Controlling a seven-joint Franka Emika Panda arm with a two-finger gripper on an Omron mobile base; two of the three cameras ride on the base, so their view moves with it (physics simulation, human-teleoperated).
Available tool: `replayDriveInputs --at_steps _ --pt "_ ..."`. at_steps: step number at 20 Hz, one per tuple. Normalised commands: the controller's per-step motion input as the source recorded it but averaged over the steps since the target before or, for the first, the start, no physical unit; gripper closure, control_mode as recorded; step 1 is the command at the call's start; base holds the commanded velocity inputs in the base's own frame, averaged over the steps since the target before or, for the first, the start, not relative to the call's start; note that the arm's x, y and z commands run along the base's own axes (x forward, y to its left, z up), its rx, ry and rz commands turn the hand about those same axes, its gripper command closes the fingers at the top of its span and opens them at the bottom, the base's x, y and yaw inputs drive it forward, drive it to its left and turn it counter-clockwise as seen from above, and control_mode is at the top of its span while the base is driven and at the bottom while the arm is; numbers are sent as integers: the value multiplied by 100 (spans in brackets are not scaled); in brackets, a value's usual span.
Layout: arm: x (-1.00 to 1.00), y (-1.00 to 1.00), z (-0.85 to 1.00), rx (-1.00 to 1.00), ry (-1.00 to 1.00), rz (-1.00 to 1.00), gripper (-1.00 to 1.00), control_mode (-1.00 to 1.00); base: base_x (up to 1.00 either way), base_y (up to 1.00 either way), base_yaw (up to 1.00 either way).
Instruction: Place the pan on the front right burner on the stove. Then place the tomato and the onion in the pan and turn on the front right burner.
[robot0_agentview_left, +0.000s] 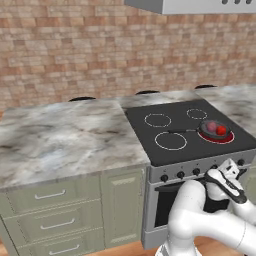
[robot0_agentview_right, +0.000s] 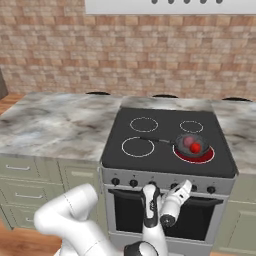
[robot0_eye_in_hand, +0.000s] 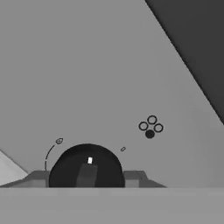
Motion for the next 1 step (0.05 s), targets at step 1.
replayDriveInputs --at_steps 1 --pt "0 0 -4 -15 -15 6 100 -100 0 0 0"
